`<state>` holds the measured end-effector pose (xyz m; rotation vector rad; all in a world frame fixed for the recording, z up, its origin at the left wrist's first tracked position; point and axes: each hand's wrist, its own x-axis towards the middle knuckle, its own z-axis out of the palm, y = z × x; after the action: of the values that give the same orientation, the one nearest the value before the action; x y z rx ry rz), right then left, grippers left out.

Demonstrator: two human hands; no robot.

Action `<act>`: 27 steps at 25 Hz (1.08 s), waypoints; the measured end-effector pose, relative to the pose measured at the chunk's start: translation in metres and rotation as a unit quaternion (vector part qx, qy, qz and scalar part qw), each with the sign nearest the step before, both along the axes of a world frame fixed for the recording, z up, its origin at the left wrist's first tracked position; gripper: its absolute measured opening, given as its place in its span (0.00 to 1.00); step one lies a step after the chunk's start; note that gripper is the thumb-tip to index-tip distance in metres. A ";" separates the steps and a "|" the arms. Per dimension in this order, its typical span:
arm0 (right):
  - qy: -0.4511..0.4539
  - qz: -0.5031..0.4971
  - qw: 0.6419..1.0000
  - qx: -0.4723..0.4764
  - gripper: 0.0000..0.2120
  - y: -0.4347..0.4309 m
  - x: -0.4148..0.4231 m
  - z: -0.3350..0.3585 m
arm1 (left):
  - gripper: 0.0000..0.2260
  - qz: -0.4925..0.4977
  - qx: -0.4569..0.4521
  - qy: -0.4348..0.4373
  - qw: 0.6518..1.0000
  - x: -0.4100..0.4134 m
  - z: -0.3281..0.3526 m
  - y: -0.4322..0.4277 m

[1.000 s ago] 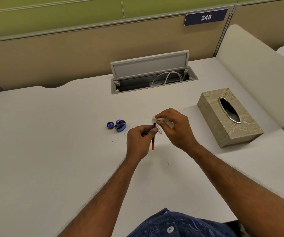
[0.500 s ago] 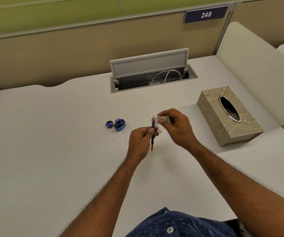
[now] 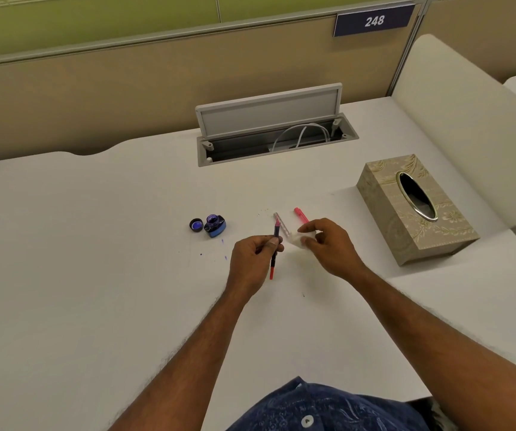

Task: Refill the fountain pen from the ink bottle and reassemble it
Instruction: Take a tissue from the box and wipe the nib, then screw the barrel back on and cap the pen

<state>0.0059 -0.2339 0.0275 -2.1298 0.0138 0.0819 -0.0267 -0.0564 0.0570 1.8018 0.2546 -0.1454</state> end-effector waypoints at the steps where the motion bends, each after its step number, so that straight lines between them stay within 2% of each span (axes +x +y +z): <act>1: -0.004 0.009 0.999 -0.031 0.08 -0.003 -0.002 -0.005 | 0.07 0.007 0.003 -0.001 1.000 0.000 -0.002 0.002; 5: 0.017 0.030 0.997 -0.066 0.09 -0.010 -0.009 -0.018 | 0.10 0.057 0.000 0.000 0.998 0.004 -0.005 0.012; 10: 0.022 0.015 0.994 -0.104 0.08 -0.010 -0.004 -0.032 | 0.12 0.066 0.012 0.005 0.998 0.012 -0.005 0.019; 20: -0.049 0.036 0.967 -0.248 0.05 -0.008 0.008 -0.041 | 0.14 0.069 0.015 0.002 0.997 0.031 -0.012 0.029; 27: -0.087 0.046 0.977 -0.187 0.02 0.007 0.032 -0.013 | 0.13 0.066 0.018 0.007 0.998 0.043 -0.011 0.033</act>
<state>0.0378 -0.2267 0.0143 -2.5067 -0.1859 -0.0587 0.0163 -0.0238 0.0463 1.8145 0.3875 -0.0605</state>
